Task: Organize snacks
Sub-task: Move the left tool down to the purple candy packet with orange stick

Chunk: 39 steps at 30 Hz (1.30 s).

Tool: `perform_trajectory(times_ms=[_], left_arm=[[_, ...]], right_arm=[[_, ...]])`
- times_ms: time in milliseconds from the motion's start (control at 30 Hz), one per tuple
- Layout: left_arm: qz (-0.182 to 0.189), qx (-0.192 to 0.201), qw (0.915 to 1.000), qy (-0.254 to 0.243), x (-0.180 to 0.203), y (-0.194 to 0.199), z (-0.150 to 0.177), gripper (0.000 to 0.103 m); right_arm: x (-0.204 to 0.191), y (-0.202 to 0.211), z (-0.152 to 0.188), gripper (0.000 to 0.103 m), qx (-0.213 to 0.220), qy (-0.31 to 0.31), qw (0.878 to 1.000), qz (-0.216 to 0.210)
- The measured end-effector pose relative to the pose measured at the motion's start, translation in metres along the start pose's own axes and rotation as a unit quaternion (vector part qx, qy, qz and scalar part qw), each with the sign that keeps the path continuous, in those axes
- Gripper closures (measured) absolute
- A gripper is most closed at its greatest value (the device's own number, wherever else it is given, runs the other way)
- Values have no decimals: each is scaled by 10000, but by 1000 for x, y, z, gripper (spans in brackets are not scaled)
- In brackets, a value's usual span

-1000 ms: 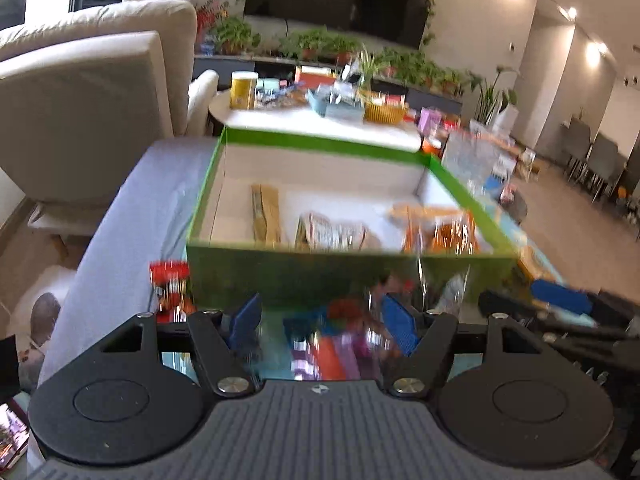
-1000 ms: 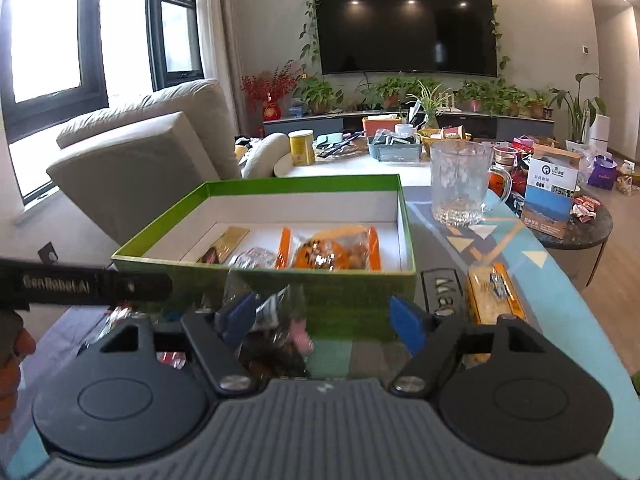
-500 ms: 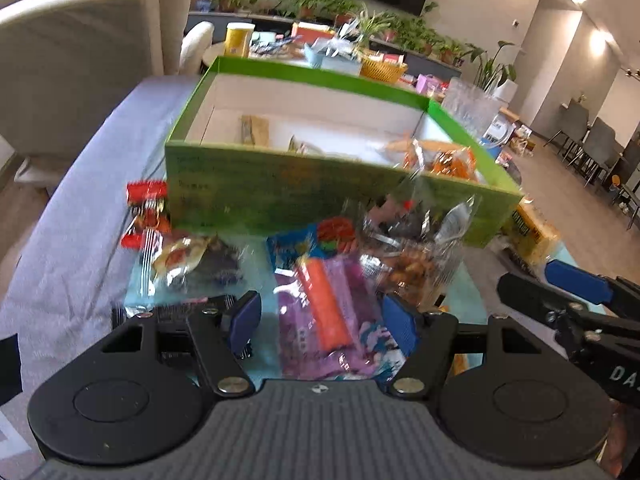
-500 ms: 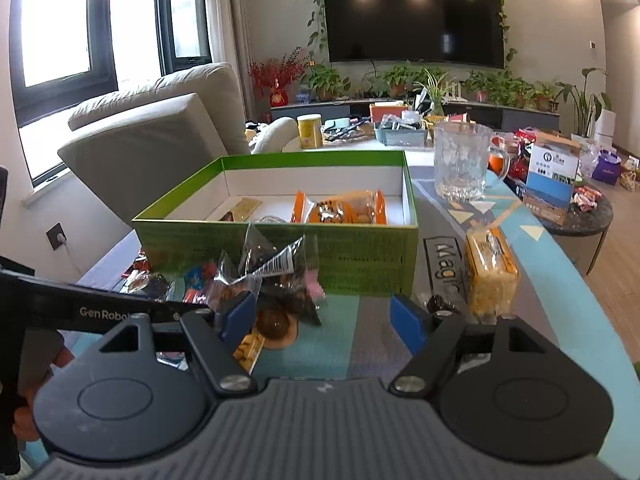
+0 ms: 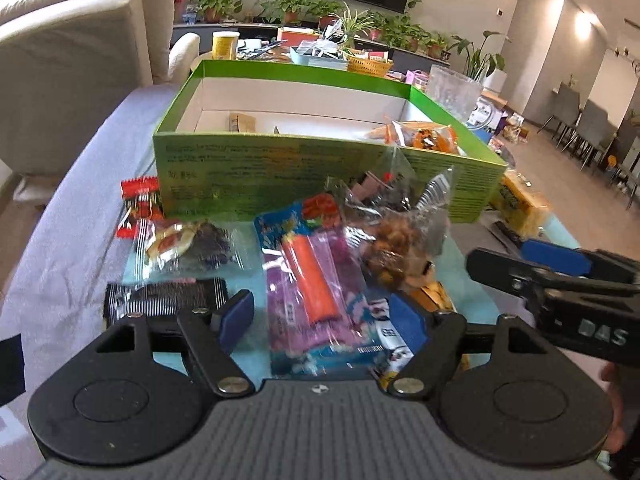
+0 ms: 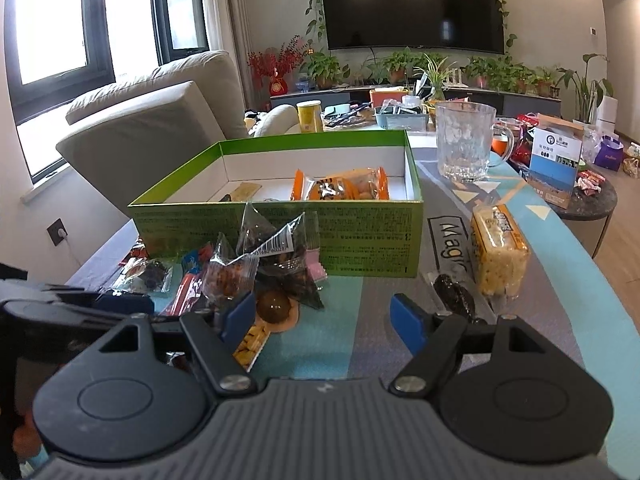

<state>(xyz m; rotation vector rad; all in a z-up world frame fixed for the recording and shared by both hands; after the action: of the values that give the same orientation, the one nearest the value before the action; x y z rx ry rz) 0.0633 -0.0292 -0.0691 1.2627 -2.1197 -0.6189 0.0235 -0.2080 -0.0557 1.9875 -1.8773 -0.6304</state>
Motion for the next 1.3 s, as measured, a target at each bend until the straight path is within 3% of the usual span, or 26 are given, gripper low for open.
perform_trajectory(times_ms=[33, 67, 133, 333, 467, 600, 667, 733, 800, 900, 1000, 1300], left_arm=[[54, -6, 10000, 14, 0, 3, 2, 43], [131, -24, 9999, 15, 0, 5, 3, 43], [414, -52, 9991, 66, 1, 11, 5, 69], [430, -81, 9984, -372, 15, 29, 9, 85], [584, -460, 9970, -222, 10, 32, 24, 85], [540, -520, 9971, -155, 2, 44, 32, 85], [444, -526, 9976, -53, -3, 50, 31, 78], [281, -367, 9989, 21, -6, 53, 28, 53], [107, -130, 9998, 121, -8, 53, 20, 43], [135, -107, 9998, 110, -5, 41, 10, 37], [-60, -389, 9990, 202, -5, 21, 8, 37], [-419, -236, 9988, 80, -1, 12, 4, 35]], right_arm=[[0, 0, 1, 55, -7, -9, 10000, 3], [1, -1, 1, 55, -12, -18, 10000, 7], [2, -1, 2, 55, -25, -39, 10000, 19], [3, 1, 1, 55, 1, -84, 10000, 51], [3, 1, 1, 55, 4, -81, 10000, 49], [1, 2, 1, 55, -14, -58, 10000, -11], [-1, 1, 2, 55, -36, -32, 10000, -31], [-3, 1, 2, 55, -46, -23, 10000, -51], [-5, 0, 2, 55, -68, -32, 9999, -83], [-9, 0, 2, 55, -80, 29, 9999, -97], [-10, 3, 2, 55, -60, 87, 9999, -84], [-6, -1, 2, 55, -93, -12, 9999, -85]])
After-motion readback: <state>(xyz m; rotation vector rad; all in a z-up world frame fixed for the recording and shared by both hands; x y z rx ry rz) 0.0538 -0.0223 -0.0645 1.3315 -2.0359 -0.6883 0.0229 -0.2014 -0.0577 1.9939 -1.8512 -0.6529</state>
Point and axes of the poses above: each gripper's, at about its wrist camera, not at the fingertips, and y roughly against the way its jaws point, x to its right, z to its underside, the point moved 4 cm from there along -y, roughly the way its jaws point, and after that the axes turned 4 degrees about z, right-handed, at the moved point
